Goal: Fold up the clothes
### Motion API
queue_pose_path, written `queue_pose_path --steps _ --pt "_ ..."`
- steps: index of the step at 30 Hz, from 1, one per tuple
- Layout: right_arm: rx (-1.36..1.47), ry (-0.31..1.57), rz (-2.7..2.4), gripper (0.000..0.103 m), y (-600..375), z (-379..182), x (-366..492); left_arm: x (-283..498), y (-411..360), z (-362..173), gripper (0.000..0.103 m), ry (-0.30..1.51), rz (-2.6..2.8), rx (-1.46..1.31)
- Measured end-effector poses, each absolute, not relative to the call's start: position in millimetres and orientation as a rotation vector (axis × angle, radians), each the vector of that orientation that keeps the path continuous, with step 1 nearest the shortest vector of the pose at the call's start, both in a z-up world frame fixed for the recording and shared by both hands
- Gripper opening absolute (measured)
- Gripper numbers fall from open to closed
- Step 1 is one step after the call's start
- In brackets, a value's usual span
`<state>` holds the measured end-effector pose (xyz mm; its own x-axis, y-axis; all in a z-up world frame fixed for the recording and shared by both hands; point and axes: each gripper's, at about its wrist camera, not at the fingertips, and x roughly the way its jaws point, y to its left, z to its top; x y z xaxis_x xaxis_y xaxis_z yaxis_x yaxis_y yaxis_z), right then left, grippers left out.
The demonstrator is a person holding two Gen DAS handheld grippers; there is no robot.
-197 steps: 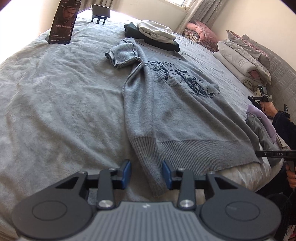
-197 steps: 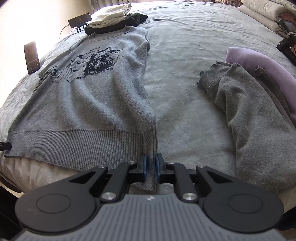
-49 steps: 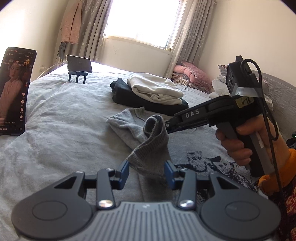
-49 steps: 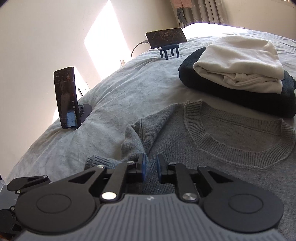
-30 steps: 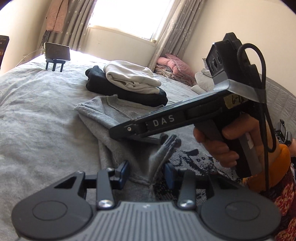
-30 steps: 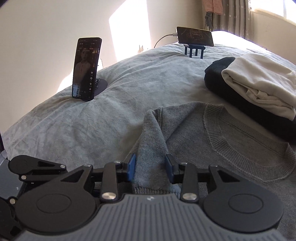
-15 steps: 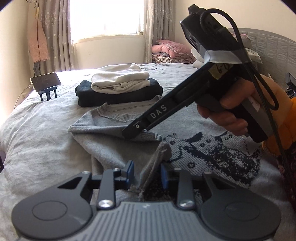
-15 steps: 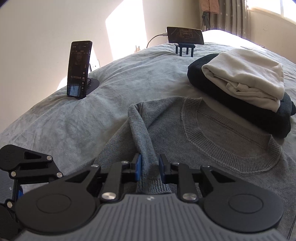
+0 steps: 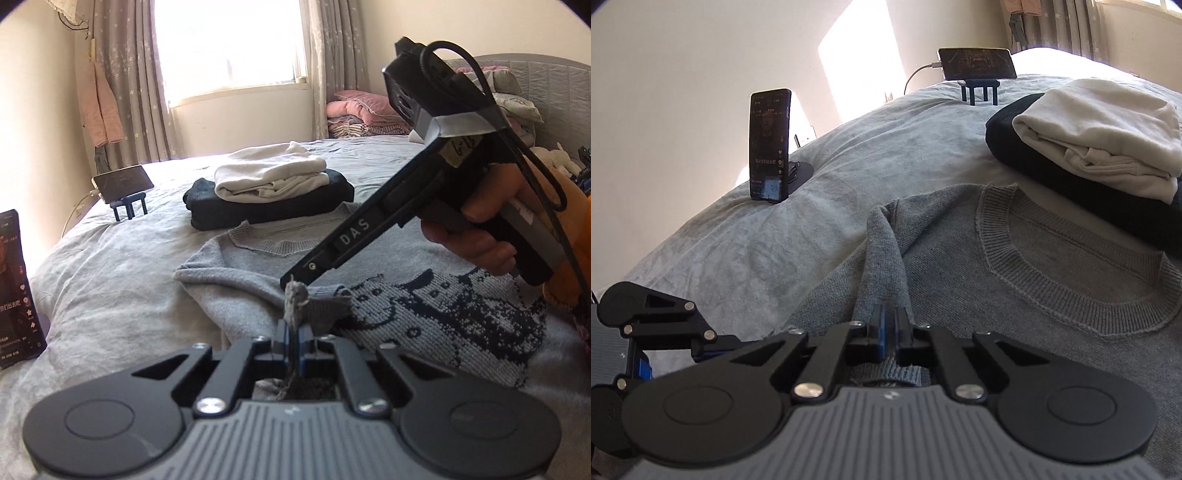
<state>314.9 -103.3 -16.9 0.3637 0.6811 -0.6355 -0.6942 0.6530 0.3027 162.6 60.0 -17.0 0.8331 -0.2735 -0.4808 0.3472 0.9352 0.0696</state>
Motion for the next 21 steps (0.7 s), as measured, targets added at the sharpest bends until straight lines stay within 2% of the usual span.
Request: queue_pose_path --steps 4,10,14,17,21 --pt "0.208 0.841 0.898 0.003 -106.5 -18.0 332.8 163.3 91.9 -13.4 0.004 0.489 -0.268 0.047" --pt "0.343 0.873 0.886 0.002 -97.0 -15.4 341.7 163.7 138.4 -14.5 0.004 0.501 -0.198 -0.12" --pt "0.282 0.888 0.834 0.002 -86.0 -10.4 337.9 161.4 151.1 -18.4 0.004 0.505 -0.21 -0.184" --pt "0.212 0.913 0.779 0.002 -79.3 -8.7 333.6 156.2 143.6 -19.5 0.004 0.491 -0.284 -0.135" --pt "0.145 0.915 0.744 0.014 -77.2 -2.7 318.4 151.9 123.4 -22.2 0.004 0.496 -0.368 -0.013"
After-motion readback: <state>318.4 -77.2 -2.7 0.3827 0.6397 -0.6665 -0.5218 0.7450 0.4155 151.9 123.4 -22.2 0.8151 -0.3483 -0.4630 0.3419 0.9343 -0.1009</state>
